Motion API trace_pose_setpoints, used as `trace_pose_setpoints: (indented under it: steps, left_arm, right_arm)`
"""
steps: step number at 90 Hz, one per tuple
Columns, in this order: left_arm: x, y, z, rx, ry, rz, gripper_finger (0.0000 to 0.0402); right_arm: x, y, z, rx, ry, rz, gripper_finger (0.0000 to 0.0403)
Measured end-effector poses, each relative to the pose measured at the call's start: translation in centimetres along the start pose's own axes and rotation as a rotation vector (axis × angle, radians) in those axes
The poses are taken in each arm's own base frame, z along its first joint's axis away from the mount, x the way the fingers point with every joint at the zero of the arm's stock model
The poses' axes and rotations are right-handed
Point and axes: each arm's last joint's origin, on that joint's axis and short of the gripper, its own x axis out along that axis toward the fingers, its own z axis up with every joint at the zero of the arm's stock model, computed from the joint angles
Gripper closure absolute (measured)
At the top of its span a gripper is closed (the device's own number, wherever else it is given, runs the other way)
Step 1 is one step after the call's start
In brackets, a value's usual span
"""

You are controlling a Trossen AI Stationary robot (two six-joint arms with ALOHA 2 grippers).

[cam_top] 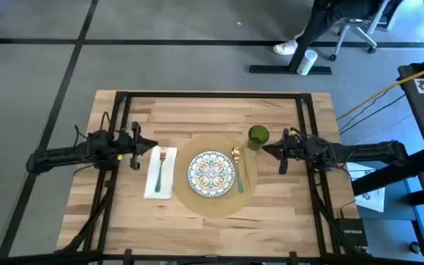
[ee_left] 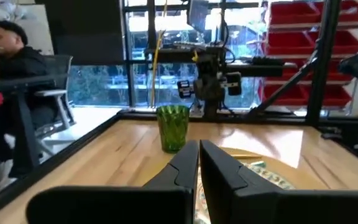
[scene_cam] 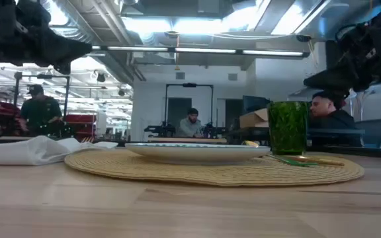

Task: Set table place
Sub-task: Return to Home Position

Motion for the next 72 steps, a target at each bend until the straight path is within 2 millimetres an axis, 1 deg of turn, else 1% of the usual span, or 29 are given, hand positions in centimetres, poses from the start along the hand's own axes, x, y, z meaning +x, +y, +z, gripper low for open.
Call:
trace_pose_setpoints:
  steps: [14,27,43,72]
  left_arm:
    - [-0.01,0.06,-0.28,0.019,0.029,0.024,0.0402]
    - [0.00,0.08,-0.28,0.025,0.029,0.031,0.0402]
    - [0.00,0.08,-0.33,0.040,0.035,0.030,0.0402]
    - [0.01,0.02,-0.55,-0.025,0.057,0.013,0.0402]
  right_arm:
    - [0.00,-0.13,-0.12,-0.007,0.007,-0.037,0.0403]
    - [-0.08,-0.08,-0.08,-0.033,0.004,-0.017,0.0403]
    - [-0.46,-0.07,0.48,-0.105,-0.065,-0.026,0.0403]
    - [-0.83,0.00,0.75,-0.174,-0.102,0.003,0.0403]
